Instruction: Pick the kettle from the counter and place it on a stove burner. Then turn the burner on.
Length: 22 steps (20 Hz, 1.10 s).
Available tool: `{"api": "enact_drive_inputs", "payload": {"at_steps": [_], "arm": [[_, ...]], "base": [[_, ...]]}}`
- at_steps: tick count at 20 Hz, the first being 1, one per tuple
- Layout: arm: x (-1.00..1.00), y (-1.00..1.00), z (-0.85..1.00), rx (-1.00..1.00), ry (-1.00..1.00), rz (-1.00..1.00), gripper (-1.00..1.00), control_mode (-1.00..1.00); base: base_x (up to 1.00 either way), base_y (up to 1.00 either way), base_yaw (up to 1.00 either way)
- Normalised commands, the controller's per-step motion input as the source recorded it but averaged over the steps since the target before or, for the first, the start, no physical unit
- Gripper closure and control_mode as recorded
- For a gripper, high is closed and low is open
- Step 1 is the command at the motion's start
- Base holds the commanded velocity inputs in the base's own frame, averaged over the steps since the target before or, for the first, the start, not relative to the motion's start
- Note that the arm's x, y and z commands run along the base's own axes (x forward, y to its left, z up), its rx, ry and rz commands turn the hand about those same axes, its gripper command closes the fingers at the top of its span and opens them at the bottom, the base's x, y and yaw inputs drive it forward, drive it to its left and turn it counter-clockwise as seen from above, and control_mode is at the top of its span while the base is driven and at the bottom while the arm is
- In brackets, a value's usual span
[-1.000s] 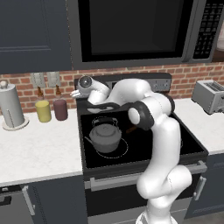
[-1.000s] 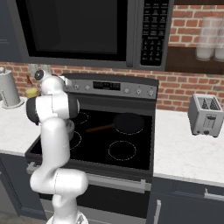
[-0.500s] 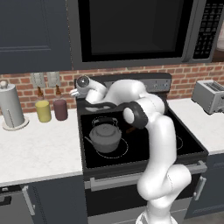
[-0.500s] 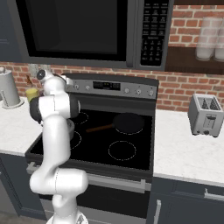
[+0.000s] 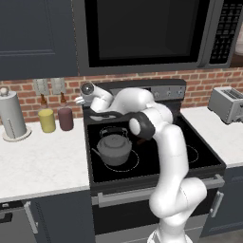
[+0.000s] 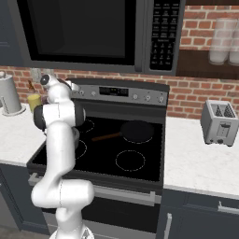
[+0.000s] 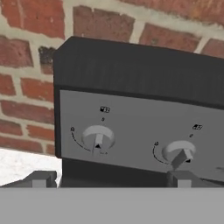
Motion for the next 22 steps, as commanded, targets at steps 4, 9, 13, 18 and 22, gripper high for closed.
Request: {"api": "enact_drive_inputs", "payload": {"at_steps": [4, 9, 13, 18, 22], "arm": [[0.22, 0.05, -0.07, 0.00, 0.00, 0.00, -1.00, -1.00], [0.29, 0.02, -0.01, 0.00, 0.00, -0.01, -1.00, -1.00], [0.24, 0.03, 0.00, 0.00, 0.00, -0.01, -1.00, -1.00], [0.21, 0.02, 0.00, 0.00, 0.00, -0.01, -1.00, -1.00], [0.16, 0.05, -0.06, 0.00, 0.00, -0.01, -1.00, -1.00]], "base": [[0.00, 0.00, 0.00], [0.00, 0.00, 0.00], [0.00, 0.00, 0.00], [0.00, 0.00, 0.00], [0.00, 0.00, 0.00]]}}
